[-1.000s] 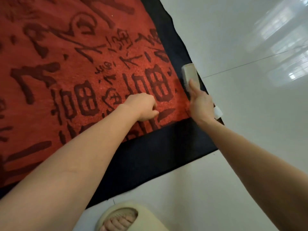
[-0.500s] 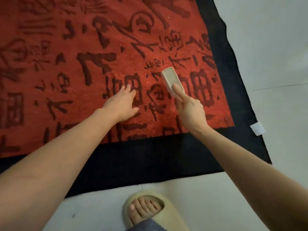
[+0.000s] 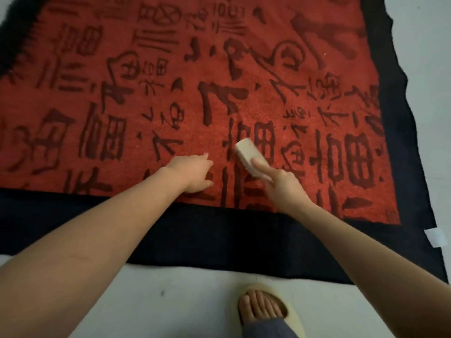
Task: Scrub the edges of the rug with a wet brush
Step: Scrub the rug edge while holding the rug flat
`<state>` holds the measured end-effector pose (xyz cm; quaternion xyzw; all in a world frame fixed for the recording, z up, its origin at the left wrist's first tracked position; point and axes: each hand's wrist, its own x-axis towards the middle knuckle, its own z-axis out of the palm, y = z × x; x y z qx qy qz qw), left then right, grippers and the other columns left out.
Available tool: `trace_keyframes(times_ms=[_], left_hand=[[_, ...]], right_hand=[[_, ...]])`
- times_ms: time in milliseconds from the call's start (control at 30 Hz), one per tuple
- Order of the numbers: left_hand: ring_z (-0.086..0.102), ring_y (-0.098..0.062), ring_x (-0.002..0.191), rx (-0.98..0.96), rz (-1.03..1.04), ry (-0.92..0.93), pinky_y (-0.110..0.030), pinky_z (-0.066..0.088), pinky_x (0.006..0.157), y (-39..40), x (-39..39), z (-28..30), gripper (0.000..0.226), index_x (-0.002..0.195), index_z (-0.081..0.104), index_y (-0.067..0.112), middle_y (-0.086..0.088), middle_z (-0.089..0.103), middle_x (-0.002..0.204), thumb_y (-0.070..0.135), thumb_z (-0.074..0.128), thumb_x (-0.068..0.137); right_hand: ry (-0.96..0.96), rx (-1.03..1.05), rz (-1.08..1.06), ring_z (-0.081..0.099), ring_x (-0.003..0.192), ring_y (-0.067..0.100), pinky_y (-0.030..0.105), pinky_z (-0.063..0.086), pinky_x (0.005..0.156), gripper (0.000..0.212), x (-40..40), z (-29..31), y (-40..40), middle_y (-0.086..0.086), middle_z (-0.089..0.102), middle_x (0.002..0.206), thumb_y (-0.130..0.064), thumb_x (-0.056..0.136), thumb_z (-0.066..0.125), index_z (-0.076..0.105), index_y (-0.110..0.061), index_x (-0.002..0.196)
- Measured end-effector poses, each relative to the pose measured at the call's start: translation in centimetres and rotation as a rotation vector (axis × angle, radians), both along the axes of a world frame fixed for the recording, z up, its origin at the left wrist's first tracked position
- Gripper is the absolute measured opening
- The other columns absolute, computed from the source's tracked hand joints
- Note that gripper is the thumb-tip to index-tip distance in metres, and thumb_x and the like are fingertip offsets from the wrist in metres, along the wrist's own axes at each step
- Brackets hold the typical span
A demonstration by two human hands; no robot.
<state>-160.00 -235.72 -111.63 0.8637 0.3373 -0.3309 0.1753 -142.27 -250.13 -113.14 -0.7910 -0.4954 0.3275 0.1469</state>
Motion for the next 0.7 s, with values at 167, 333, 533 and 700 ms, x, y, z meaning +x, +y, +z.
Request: trace_keyframes(times_ms=[167,333,533,700], left_hand=[[0.055,-0.028,0.119,0.015,0.185,-0.108,-0.038,0.048,0.095,3.7,-4.3,5.1,0.049,0.134,0.053,0.018,-0.007,0.058,0.131,0.047,0.055,0.094],[0.052,-0.022,0.125,-0.170,0.651,-0.447,-0.035,0.041,0.105,3.7,-8.6,11.8,0.058,0.140,0.047,0.017,-0.004,0.054,0.138,0.041,0.064,0.090],[0.067,-0.010,0.098,-0.698,1.597,-0.845,-0.029,0.054,0.089,1.0,-10.8,21.4,0.032,0.116,0.062,0.021,0.000,0.070,0.112,0.040,0.066,0.091],[0.069,-0.022,0.098,-0.759,1.939,-0.891,-0.033,0.058,0.081,-1.2,-12.4,27.5,0.020,0.109,0.061,0.010,-0.010,0.068,0.109,0.022,0.065,0.094]], right_hand=[[0.104,-0.011,0.211,0.054,0.057,0.003,0.017,0.040,0.054,0.062,-3.3,5.8,4.9,-0.003,0.061,0.093,-0.011,0.095,0.046,0.032,-0.041,0.148],[0.014,-0.130,0.320,0.062,0.076,0.024,0.032,0.040,0.061,0.036,-7.2,14.2,7.9,0.002,0.064,0.095,-0.016,0.096,0.047,0.045,-0.019,0.131],[0.095,-0.152,0.393,0.044,0.058,0.017,0.032,0.032,0.058,0.033,-11.5,24.2,8.4,-0.010,0.042,0.057,-0.022,0.098,0.050,0.038,-0.027,0.067],[0.084,-0.238,0.423,0.054,0.068,0.024,0.038,0.044,0.063,0.008,-13.6,29.8,7.0,-0.004,0.053,0.069,-0.020,0.094,0.053,0.055,-0.019,0.087]])
